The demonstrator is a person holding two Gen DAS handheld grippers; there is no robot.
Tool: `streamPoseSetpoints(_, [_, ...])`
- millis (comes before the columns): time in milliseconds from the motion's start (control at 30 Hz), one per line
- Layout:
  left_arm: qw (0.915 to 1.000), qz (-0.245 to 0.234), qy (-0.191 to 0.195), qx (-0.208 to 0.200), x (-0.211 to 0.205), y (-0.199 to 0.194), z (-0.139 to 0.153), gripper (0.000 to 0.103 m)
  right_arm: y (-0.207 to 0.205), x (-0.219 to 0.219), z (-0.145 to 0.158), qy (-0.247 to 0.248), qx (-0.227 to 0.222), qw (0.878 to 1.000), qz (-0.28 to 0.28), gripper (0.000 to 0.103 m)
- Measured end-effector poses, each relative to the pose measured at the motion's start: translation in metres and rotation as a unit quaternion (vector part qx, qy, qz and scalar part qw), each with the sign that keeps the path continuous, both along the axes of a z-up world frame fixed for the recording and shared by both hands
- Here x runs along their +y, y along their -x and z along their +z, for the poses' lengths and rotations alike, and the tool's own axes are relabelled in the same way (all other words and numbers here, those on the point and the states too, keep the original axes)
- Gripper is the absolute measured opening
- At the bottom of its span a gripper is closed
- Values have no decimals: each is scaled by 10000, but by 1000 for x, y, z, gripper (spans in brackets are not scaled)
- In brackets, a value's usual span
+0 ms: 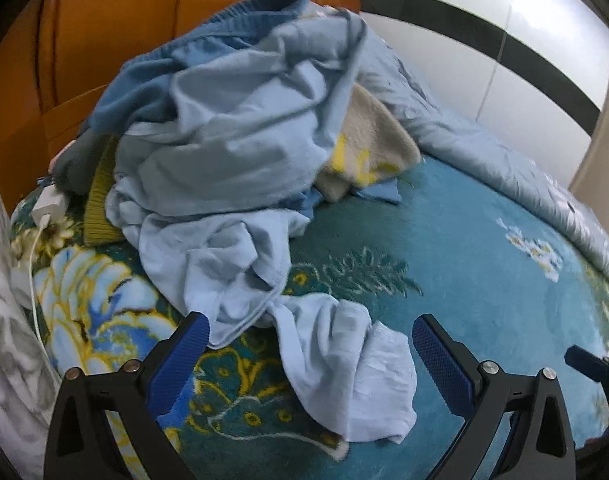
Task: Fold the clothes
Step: 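Reach both tools toward the pile of light blue clothes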
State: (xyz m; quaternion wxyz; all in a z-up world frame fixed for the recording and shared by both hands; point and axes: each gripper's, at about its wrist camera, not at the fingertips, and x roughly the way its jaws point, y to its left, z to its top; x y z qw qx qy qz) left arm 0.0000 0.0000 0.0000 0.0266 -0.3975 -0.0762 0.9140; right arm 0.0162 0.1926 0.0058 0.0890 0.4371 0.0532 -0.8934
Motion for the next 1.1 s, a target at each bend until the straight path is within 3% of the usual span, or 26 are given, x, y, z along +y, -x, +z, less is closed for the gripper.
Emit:
streamPoseSetpoints(133, [9987,-189,403,255,8,1,-5,103,-12,-6,9,140,498,9983,275,103])
streamPoseSetpoints(233, [9959,-279,480,719,17,-14,3,103,-16,-15,10,298,570,9973,355,103])
streamPoseSetpoints(333, [9933,-345,574,938,15,-19,11,103,-18,-11,13,425,683,9951,577,103])
streamPoseSetpoints(600, [9914,-106,414,1241,17,-32,17,103,-27,-9,28,715,965,9920,400,103])
streamPoseSetpoints(767, [9894,-77,207,1437,3,-33,22,103,-30,-15,31,634,977,9919,505,103])
streamPoseSetpoints(933, [9857,12,-100,1680,-6,-43,29,103,-39,-26,37,453,1270,9888,642,103])
streamPoseSetpoints(1100, [9830,30,-225,1821,-14,-50,33,103,-39,-27,37,434,1160,9908,544,103])
